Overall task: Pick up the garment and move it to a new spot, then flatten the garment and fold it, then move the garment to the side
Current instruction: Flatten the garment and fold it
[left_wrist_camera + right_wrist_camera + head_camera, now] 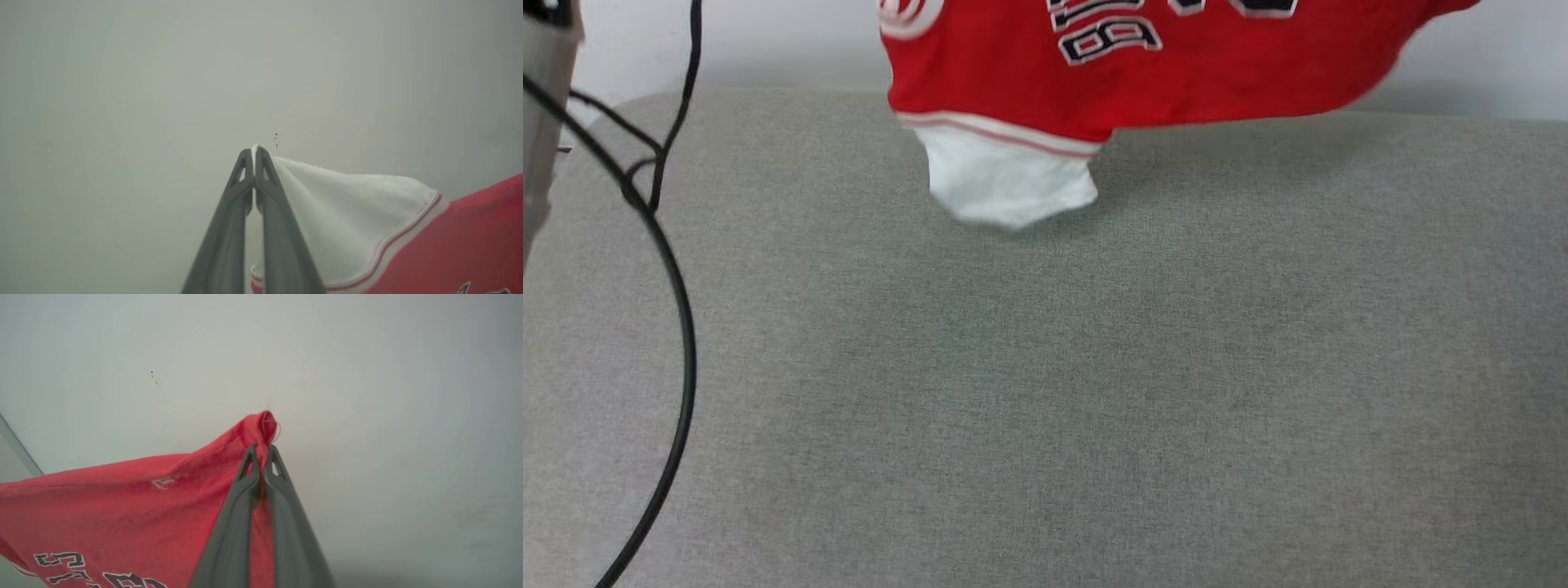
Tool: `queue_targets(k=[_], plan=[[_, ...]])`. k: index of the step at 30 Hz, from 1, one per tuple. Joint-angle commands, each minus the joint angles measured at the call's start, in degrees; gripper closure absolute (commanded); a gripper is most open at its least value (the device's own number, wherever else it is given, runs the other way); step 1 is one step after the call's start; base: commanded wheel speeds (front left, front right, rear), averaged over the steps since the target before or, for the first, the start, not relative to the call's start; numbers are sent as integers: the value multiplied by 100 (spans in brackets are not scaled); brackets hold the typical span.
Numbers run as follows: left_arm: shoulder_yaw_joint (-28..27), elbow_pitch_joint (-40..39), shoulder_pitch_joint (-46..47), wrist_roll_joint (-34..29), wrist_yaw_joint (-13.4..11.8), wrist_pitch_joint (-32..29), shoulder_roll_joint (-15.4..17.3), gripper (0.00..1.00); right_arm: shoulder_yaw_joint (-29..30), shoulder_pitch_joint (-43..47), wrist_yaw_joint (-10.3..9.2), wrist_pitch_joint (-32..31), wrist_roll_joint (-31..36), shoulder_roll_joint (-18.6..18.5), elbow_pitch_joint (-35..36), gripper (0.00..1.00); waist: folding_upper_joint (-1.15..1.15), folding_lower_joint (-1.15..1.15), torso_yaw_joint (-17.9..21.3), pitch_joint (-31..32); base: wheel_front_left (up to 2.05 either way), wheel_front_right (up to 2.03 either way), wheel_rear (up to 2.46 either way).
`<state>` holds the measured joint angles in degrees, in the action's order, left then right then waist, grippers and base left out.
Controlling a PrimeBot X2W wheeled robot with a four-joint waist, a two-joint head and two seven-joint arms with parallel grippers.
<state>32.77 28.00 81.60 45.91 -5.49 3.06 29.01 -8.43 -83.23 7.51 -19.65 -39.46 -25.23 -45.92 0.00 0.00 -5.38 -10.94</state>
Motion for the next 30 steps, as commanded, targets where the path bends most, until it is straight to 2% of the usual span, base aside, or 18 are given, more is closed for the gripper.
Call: queue_targets(k=[1,7,14,18,24,30], plan=[[47,75,63,-55,29,-25,-51,100,-22,-93,-5,21,44,-21,-30,100,0,0,-3,-4,0,0,0],[299,1014,1012,-354,190,-45,-394,100,-146,-694,-5,48,173,-77,-257,100,0,0,-9,-102,0,0,0],[473,1880,1607,-519,329,1,-685,100,-222,-1092,-5,52,254,13,-634,100,0,0,42,-352,0,0,0],[458,2170,1820,-495,406,101,-755,100,-257,-1274,-5,192,352,81,-861,100,0,0,76,-671,0,0,0],[272,2546,2236,-402,410,341,-791,100,-186,-1744,-5,546,465,406,-1195,100,0,0,91,-1359,0,0,0],[83,2902,2892,-394,351,646,-656,100,-115,-2485,-5,736,656,652,-1556,100,0,0,101,-2054,0,0,0]])
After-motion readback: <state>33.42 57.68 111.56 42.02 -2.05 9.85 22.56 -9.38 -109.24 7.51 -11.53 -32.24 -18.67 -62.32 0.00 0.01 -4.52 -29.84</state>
